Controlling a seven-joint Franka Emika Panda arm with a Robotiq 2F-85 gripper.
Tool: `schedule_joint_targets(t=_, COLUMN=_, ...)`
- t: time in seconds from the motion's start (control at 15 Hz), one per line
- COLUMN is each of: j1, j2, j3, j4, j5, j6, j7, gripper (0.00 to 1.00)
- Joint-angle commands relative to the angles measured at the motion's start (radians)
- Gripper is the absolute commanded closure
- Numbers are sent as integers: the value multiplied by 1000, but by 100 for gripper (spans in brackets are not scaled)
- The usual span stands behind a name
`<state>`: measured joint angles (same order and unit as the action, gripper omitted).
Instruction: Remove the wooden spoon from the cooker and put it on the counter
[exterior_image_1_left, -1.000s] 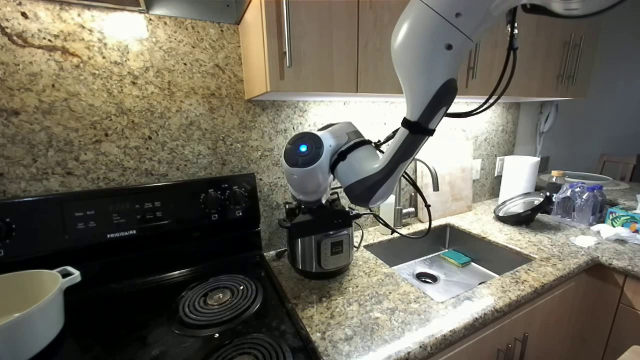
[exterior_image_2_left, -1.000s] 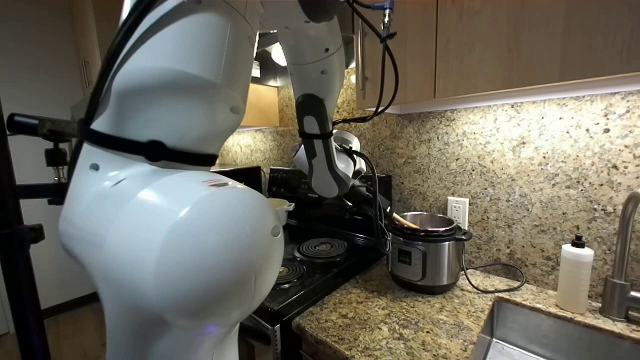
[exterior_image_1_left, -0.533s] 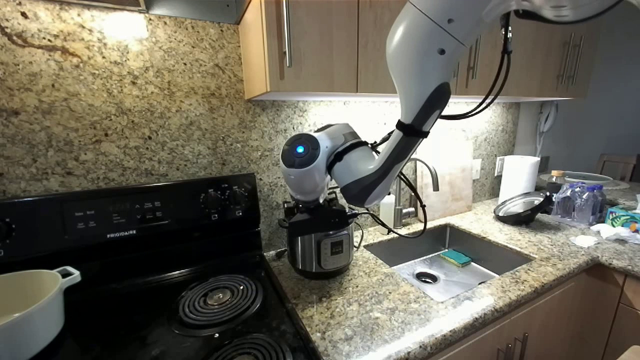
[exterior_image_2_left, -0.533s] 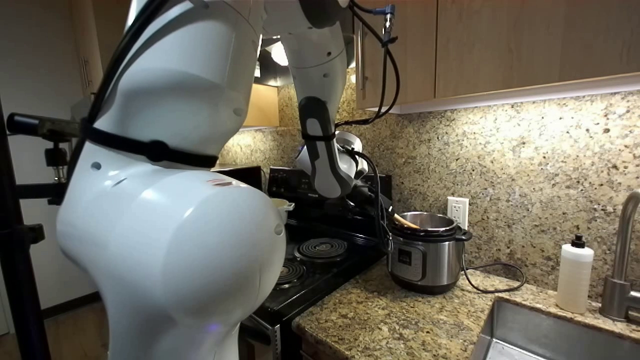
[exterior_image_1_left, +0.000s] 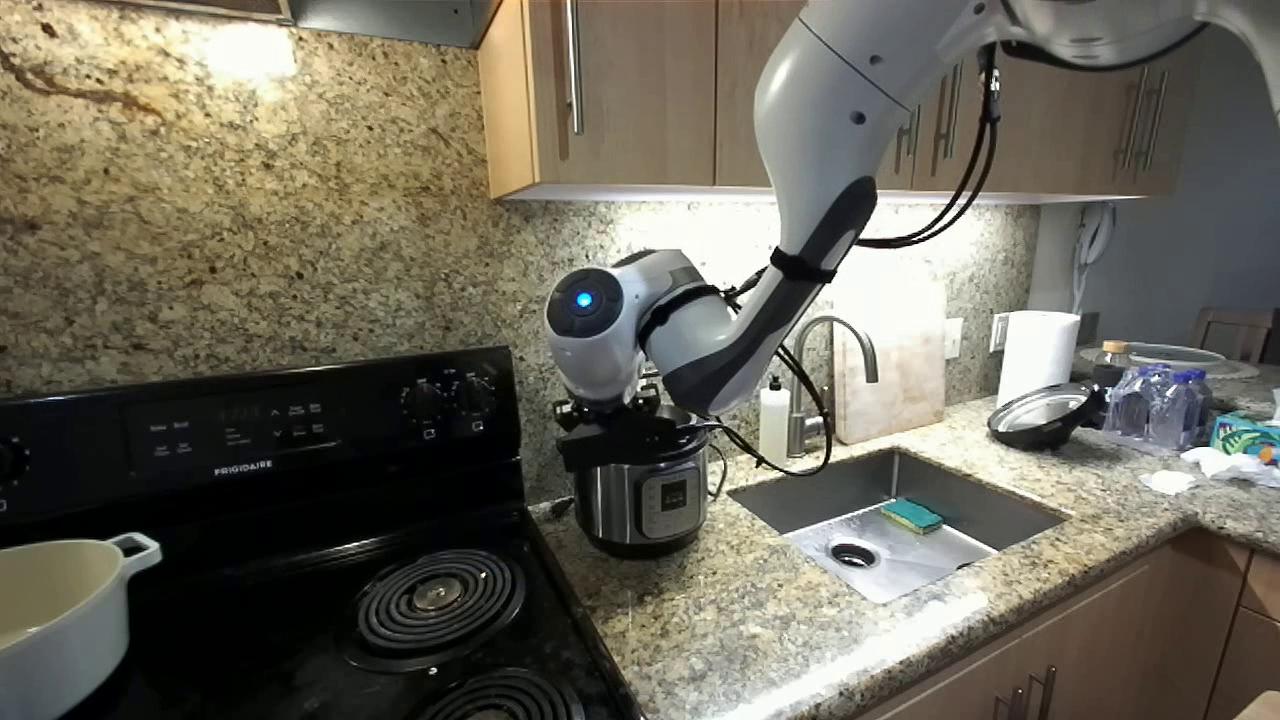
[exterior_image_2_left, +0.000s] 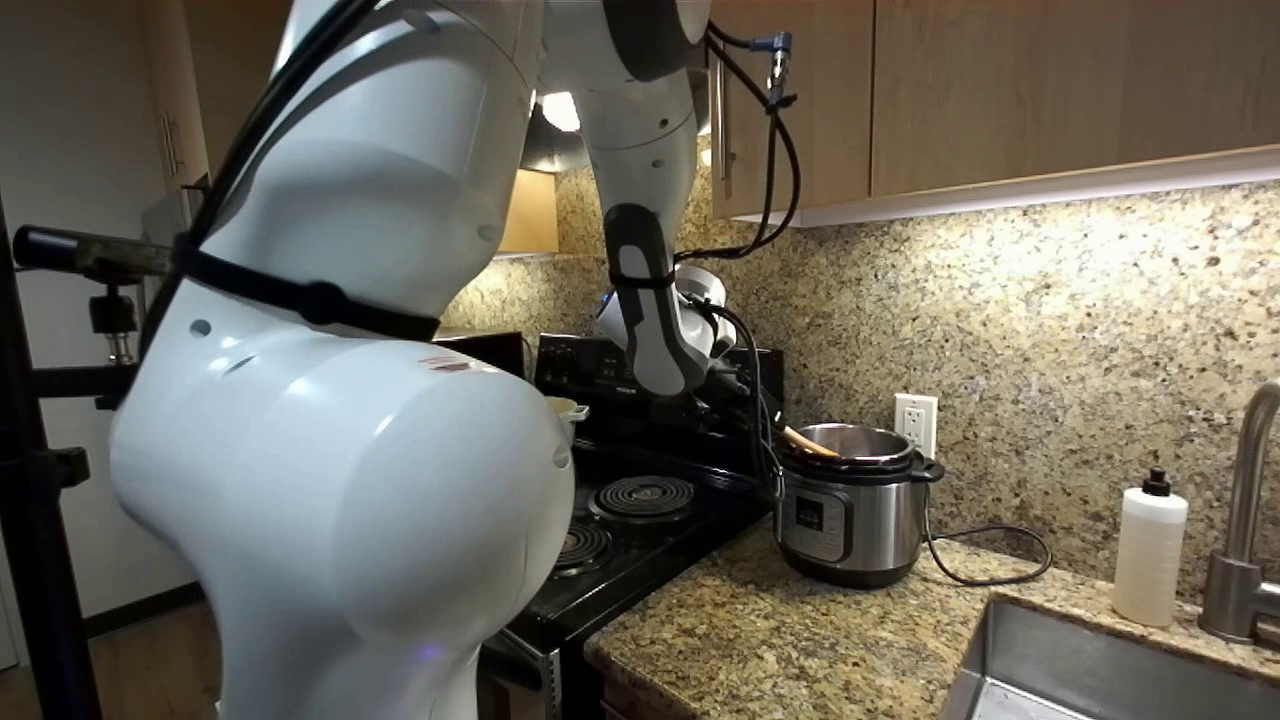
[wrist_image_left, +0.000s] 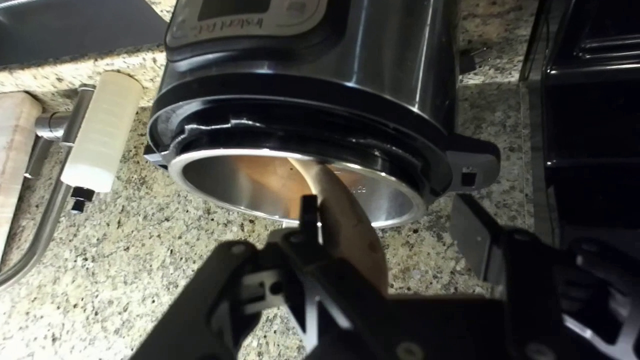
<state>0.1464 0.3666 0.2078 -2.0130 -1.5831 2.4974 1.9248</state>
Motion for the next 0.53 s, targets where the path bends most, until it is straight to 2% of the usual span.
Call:
schedule_joint_targets(t=0.0, j1=8, j2=13, j3=-16, j4=16, j5=18, j6=1, j7=-22, gripper=61)
schedule_joint_targets(t=0.33, j1=7, j2=-5, j3=-28, j4=3, j5=31, j6=-14, j7=-28, gripper=93)
schedule_joint_targets(t=0.4, j1=8, j2=-14, j3=-28, j4=-1, j5=40, j6=-23, j7=-33, gripper=94)
schedule_joint_targets(t=0.47, j1=9, j2=-22, j3=-27, j4=-3, j5=45, j6=-35, j7=-38, gripper=91)
